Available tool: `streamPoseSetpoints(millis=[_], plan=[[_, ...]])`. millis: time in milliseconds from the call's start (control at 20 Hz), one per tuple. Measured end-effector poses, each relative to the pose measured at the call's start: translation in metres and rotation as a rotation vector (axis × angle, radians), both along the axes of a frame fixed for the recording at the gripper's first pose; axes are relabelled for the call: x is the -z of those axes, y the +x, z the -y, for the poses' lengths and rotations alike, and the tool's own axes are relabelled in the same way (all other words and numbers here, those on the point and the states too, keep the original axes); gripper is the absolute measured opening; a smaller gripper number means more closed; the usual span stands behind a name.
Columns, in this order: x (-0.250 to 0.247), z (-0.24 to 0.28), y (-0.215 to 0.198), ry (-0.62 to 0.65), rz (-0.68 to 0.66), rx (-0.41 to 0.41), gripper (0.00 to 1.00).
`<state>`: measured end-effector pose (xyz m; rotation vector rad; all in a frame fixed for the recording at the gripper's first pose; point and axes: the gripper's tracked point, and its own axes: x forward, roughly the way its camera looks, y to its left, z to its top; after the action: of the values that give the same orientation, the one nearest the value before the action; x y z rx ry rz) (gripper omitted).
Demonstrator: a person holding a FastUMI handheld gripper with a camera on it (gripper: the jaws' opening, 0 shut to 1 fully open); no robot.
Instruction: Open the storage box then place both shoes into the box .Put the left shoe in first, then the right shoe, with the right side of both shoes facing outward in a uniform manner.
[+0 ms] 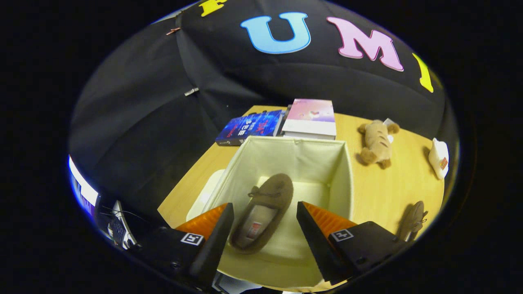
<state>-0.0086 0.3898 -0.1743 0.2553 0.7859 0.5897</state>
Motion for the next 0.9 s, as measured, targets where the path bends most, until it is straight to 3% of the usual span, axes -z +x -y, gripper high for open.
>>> streamPoseSetpoints(millis=[200,400,700,900], plan=[[-0.015,0.071,-0.005,-0.026,0.098,0.061,0.99],[0.0,0.167,-0.024,-0.113,0.097,0.151,0.99],[0.082,0.313,-0.048,-0.316,0.013,0.296,0.99],[0.132,0.38,-0.054,-0.431,-0.032,0.334,0.98]])
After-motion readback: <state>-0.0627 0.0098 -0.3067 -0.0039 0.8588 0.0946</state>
